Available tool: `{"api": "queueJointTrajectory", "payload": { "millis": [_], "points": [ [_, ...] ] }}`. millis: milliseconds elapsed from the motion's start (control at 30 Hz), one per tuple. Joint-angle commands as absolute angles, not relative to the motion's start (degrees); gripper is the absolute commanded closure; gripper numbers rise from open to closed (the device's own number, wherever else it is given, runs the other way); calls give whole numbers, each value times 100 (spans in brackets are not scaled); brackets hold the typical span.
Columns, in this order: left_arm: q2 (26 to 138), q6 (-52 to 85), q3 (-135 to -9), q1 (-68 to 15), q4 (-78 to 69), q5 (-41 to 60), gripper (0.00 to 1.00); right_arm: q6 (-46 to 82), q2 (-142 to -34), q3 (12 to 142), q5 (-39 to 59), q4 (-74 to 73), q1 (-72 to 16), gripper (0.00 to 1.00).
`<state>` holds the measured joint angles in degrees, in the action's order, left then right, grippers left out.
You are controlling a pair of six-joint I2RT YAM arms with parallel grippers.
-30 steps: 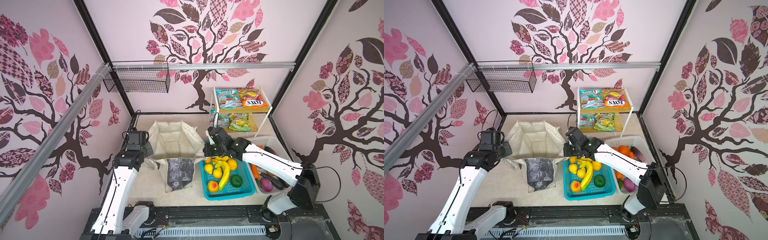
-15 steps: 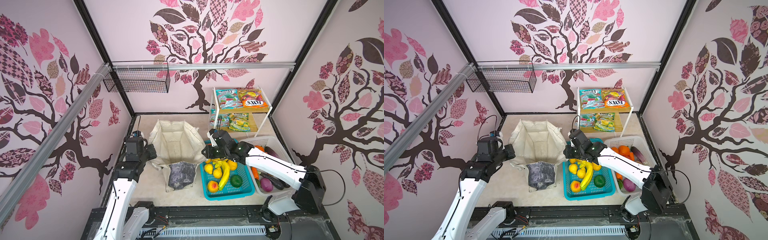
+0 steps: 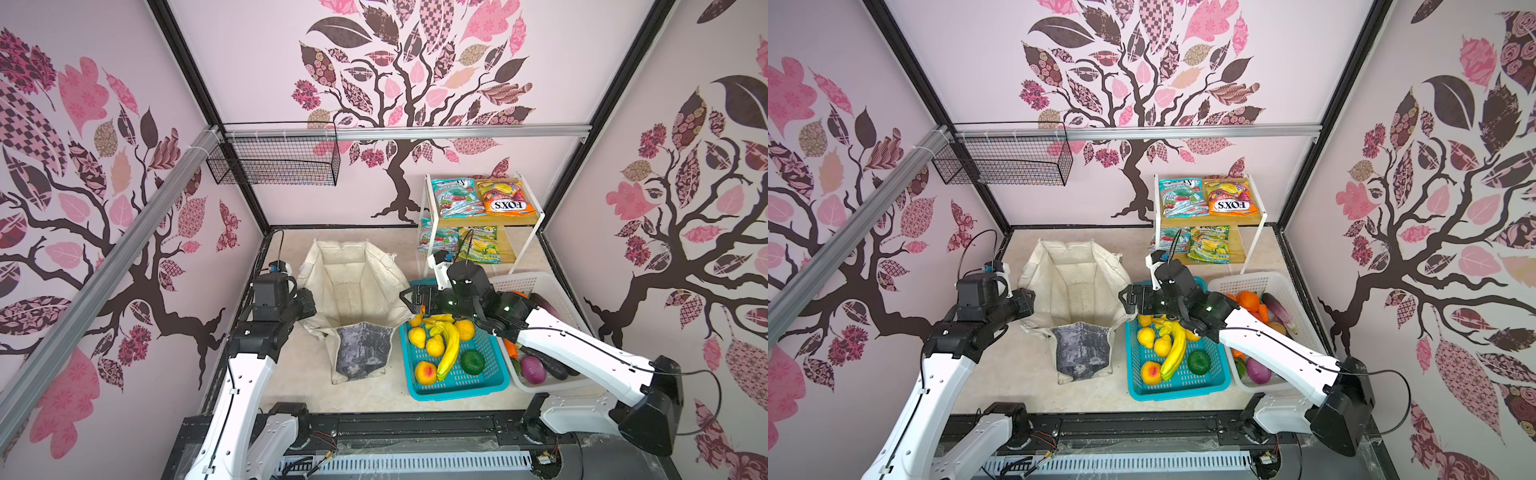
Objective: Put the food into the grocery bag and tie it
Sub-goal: 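Release the bag with the right gripper and move it over the teal basket, then lower the right gripper into the teal basket and grasp the yellow banana bunch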
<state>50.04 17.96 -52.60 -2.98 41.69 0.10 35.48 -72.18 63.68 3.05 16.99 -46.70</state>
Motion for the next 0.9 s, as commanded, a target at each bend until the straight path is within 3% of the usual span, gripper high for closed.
{"api": "queueJointTrajectory", "payload": {
  "millis": [0,200,333,467,567,867],
  "points": [
    [4982,1775,-5132,-290,4184,-111,65,3252,-6940,6612,-84,1969,-4660,0],
    [5035,1749,-5179,-281,4272,-191,67,3051,-6512,6406,-359,2208,-4634,1],
    [4987,1740,-5150,-241,4210,89,81,2964,-6029,6013,-429,2378,-4272,0],
    [4948,1758,-5124,-236,4191,77,87,2783,-5751,5692,-145,2711,-3639,0],
    [4962,1766,-5129,-236,4185,101,100,2654,-5610,5407,-321,2848,-3541,0],
    [4959,1775,-5126,-232,4185,108,100,2672,-5740,4870,-497,3391,-3539,0]
  ]
}}
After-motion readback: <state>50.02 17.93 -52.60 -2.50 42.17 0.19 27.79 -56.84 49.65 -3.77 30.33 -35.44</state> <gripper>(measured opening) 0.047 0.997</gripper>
